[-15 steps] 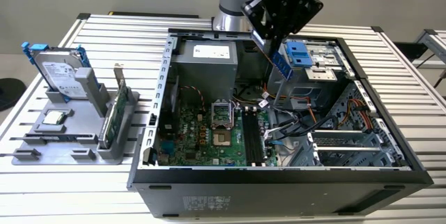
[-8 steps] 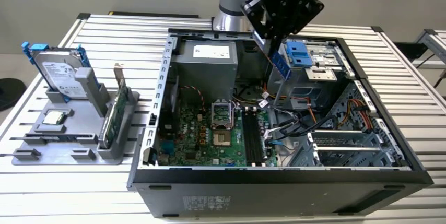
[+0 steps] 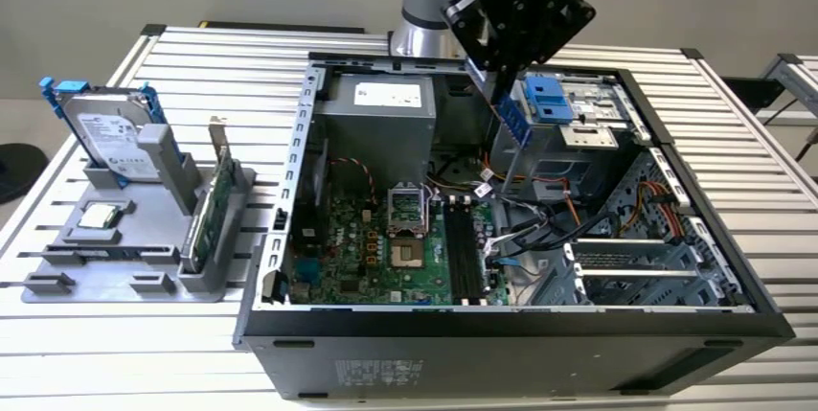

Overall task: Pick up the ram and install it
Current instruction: 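Insert the ram into the slot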

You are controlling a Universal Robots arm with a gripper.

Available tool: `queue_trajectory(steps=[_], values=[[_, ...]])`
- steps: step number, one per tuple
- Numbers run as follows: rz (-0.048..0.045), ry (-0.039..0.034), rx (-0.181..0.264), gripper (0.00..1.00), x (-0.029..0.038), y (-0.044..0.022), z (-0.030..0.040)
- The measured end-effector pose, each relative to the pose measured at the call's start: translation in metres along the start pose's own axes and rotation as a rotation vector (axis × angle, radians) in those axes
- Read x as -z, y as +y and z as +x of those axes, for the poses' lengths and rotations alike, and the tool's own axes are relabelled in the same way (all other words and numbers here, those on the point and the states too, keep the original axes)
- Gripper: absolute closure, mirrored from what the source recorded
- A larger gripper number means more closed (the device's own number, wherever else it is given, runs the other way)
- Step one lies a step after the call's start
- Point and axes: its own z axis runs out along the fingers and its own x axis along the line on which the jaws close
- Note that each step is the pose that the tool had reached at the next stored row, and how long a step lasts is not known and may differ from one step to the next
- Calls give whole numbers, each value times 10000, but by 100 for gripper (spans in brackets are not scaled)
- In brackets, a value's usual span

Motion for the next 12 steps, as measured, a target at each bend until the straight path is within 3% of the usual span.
queue_trajectory(steps=[12], values=[[5, 4, -563, 100, 0, 0, 0]])
